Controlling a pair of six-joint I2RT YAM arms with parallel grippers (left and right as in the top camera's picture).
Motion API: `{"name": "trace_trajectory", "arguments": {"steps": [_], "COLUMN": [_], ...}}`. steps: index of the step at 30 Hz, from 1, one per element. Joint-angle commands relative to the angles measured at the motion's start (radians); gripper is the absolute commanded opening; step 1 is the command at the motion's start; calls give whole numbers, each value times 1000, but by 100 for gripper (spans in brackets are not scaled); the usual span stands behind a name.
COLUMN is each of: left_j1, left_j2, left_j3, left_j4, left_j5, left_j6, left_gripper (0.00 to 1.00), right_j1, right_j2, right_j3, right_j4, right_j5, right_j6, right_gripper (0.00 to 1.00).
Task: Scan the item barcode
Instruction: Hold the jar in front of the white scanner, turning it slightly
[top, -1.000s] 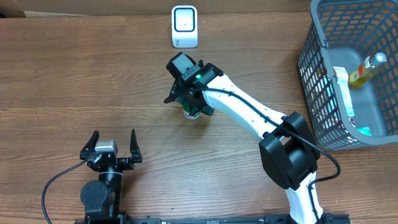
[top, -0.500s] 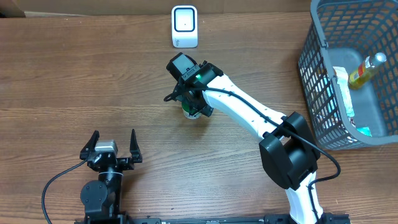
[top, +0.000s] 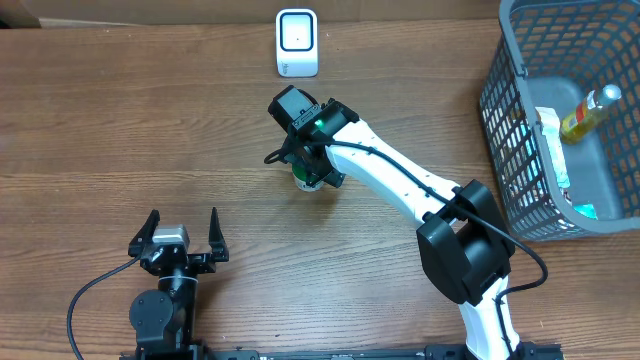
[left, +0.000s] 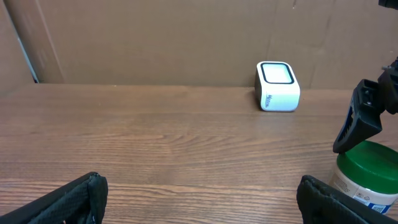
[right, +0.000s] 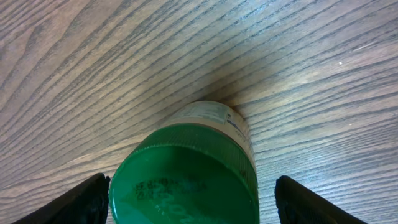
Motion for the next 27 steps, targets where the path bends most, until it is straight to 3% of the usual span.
{"name": "trace_trajectory", "arguments": {"steps": [1, 27], "left_j1": [5, 5], "left_j2": [-10, -10], "left_j3": [-4, -4], "left_j4": [-1, -1], "left_j5": [-4, -4], "left_j6": [1, 1], "left_gripper": [99, 100], "right_j1": [-1, -1], "right_j2": [-1, -1], "right_j3": [-8, -8], "right_j4": [8, -19], "right_j5": [30, 33], "right_j6": [1, 0], "right_gripper": [82, 68]}}
